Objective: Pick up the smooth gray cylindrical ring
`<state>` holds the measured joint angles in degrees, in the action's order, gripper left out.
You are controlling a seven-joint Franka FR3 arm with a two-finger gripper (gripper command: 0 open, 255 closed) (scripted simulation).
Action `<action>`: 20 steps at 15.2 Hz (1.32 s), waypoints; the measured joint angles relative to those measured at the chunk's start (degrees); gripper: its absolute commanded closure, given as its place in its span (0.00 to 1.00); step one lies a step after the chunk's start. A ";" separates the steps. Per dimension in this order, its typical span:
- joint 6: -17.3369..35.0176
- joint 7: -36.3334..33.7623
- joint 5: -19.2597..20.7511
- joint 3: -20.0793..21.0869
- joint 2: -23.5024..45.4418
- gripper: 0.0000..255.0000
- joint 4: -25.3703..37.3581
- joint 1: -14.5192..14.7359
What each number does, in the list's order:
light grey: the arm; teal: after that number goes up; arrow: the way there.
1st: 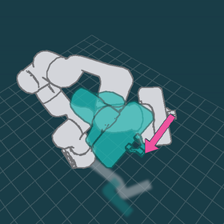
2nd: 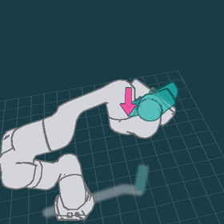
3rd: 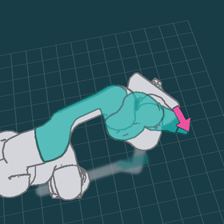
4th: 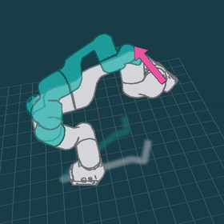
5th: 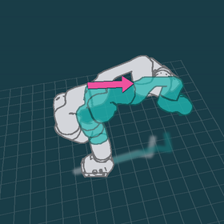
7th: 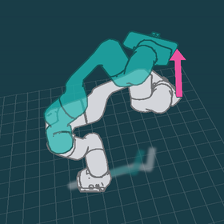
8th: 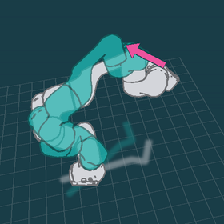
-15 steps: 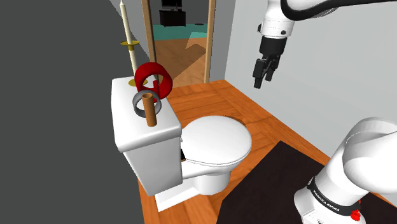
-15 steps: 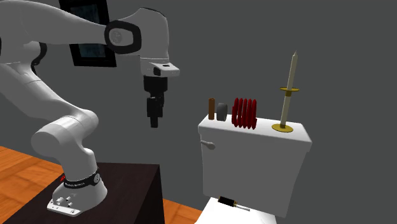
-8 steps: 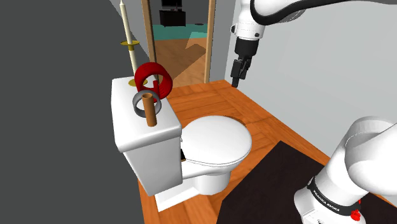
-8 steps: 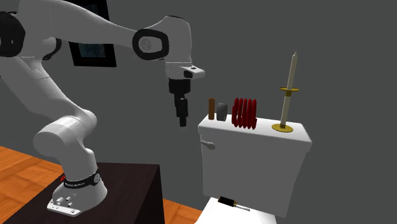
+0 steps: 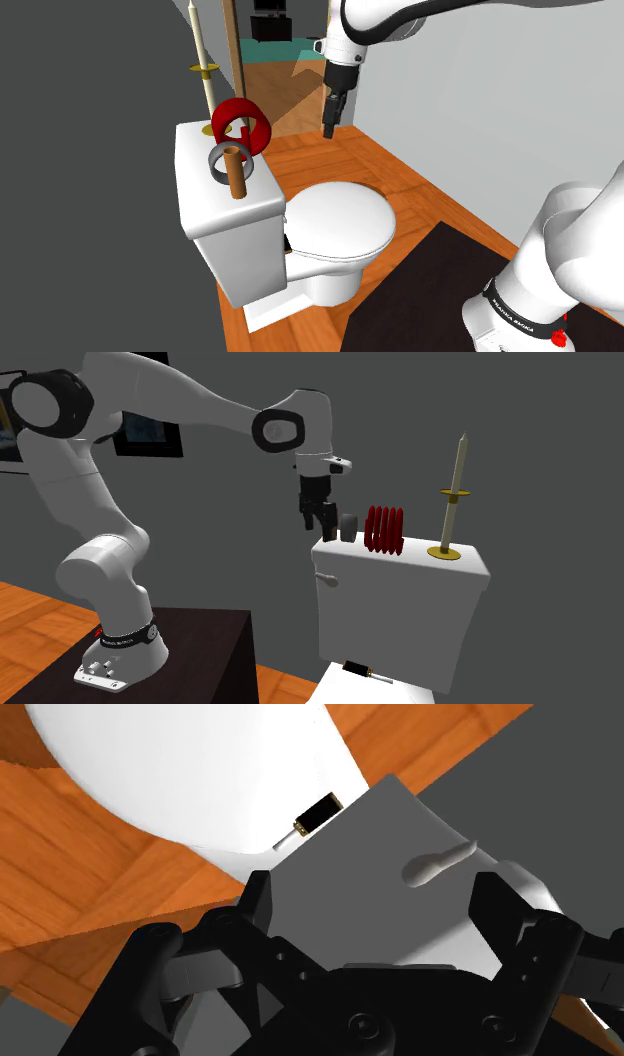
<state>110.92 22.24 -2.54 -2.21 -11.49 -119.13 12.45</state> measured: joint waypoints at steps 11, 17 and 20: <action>3.24 12.11 -2.73 3.91 15.09 0.00 16.00 4.95; 3.04 17.36 -2.98 6.99 22.76 0.00 26.07 7.70; 3.81 18.39 -2.98 7.48 24.26 0.00 27.13 8.11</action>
<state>114.74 40.64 -5.52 5.27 12.77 -92.00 20.56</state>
